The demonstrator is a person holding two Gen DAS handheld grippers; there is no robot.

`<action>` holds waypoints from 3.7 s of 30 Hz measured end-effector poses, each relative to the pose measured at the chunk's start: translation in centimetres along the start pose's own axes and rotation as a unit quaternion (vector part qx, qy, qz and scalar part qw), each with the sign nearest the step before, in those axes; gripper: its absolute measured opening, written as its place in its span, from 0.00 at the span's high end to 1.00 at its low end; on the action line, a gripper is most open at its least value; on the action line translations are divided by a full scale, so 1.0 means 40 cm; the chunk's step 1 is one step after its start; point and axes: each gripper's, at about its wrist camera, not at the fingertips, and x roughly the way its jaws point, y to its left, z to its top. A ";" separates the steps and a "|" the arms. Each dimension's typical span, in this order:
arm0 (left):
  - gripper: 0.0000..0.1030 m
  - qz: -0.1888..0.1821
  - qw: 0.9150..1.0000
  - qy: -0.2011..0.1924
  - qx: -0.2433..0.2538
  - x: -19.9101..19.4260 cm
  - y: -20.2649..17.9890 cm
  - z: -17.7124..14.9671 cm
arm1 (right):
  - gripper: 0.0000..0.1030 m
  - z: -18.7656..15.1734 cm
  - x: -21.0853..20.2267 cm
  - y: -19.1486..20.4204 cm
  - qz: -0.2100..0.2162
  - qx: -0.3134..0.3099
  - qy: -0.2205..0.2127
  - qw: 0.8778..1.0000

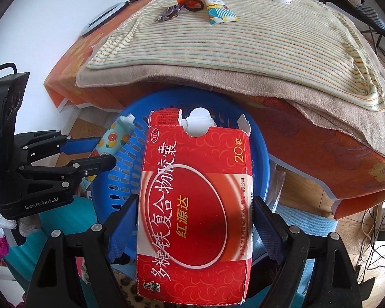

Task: Collect trash
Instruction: 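Carry both items to the blue basket and open the left tool to drop the tube, then open the right tool to drop the red box into the basket, then move both tools back over the striped cloth, then close the left tool on the Snickers bar while the right tool grasps the white tissue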

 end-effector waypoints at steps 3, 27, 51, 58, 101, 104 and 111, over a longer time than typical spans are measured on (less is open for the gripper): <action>0.65 0.001 1.000 0.003 -0.006 0.004 0.006 0.002 | 0.16 0.000 0.002 0.000 -0.001 -0.001 0.001 1.000; 0.51 -0.006 1.000 -0.008 -0.023 -0.028 0.021 0.033 | 0.14 0.011 -0.016 -0.006 -0.012 0.003 -0.010 1.000; 0.50 0.010 0.995 -0.092 -0.036 -0.149 0.109 0.292 | 0.14 0.255 -0.144 -0.058 -0.027 -0.011 -0.109 0.994; 0.50 0.011 0.993 -0.106 -0.054 -0.146 0.159 0.384 | 0.12 0.355 -0.155 -0.074 -0.030 -0.025 -0.151 0.988; 0.50 -0.051 0.985 -0.063 -0.154 0.095 0.330 0.713 | 0.17 0.893 0.055 -0.245 -0.037 -0.003 -0.145 0.989; 0.50 -0.050 0.985 -0.062 -0.154 0.099 0.336 0.714 | 0.22 0.913 0.095 -0.233 -0.049 -0.015 -0.129 0.990; 0.54 -0.039 0.986 -0.078 -0.145 0.083 0.337 0.713 | 0.41 0.931 0.156 -0.223 -0.086 -0.035 -0.100 0.991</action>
